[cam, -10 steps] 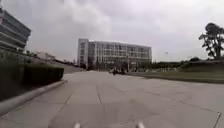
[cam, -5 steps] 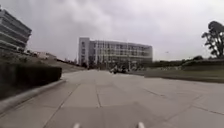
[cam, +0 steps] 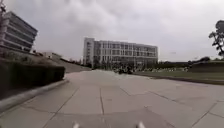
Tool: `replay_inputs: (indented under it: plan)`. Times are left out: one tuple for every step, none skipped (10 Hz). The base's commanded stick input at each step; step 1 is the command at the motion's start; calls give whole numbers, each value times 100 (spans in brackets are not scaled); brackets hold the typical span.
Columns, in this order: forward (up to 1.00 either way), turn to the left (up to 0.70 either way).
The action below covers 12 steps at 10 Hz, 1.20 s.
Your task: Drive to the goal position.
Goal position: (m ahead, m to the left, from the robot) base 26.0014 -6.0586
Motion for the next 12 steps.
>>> replay_inputs:
  plan:
    - [50,0]
    - [50,0]
    - [50,0]
    - [50,0]
    - [50,0]
    - [50,1]
    - [50,4]
    - [50,14]
    - [50,23]
    - [50,23]
    - [50,4]
    - [50,1]
